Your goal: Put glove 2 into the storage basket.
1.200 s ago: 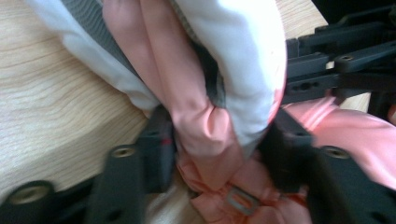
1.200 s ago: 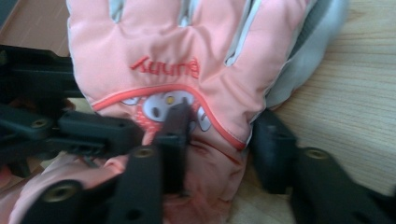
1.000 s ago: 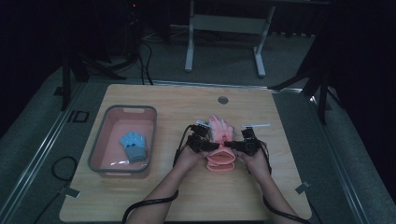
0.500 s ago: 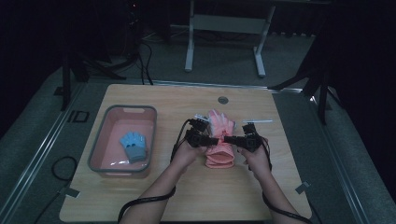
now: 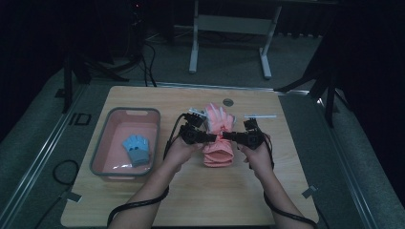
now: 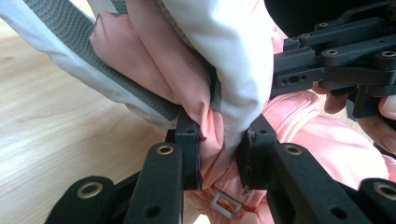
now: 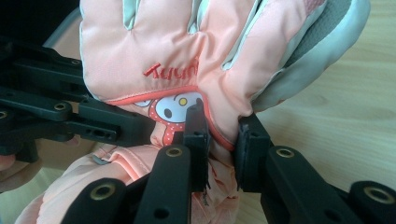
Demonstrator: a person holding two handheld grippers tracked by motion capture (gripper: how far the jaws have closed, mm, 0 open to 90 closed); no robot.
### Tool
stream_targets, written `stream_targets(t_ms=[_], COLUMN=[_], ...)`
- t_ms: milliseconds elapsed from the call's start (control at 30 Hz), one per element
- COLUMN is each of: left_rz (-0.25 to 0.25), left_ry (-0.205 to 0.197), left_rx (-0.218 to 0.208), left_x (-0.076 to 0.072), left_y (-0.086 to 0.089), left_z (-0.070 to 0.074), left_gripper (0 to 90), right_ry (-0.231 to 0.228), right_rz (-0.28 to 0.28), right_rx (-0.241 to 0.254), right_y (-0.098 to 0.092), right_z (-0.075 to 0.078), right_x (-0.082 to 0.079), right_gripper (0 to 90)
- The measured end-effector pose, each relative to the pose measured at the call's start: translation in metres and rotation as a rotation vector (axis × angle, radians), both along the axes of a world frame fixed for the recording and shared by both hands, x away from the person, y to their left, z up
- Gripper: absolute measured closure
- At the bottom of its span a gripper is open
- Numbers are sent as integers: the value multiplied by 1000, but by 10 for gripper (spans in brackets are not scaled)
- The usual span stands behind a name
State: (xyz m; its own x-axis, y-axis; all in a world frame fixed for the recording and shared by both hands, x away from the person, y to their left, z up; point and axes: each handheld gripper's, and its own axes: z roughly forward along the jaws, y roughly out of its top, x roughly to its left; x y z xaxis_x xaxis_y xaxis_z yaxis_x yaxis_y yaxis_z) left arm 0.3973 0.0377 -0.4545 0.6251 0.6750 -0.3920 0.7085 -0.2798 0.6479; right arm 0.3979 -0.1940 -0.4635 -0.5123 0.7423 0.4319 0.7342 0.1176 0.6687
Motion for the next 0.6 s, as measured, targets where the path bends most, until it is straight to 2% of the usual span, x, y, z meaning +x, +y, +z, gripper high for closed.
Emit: stream_targets(t_ms=[367, 600], left_rz=[29, 40], left_ry=[-13, -13], left_rx=[-5, -8], left_x=[-5, -7], left_y=[32, 53], left_z=[26, 38], left_gripper=[733, 733], right_ry=[-29, -41], right_rz=[29, 44], right_rx=[17, 22], right_y=[30, 50], right_z=[24, 36], right_x=[1, 1], right_gripper=[775, 775])
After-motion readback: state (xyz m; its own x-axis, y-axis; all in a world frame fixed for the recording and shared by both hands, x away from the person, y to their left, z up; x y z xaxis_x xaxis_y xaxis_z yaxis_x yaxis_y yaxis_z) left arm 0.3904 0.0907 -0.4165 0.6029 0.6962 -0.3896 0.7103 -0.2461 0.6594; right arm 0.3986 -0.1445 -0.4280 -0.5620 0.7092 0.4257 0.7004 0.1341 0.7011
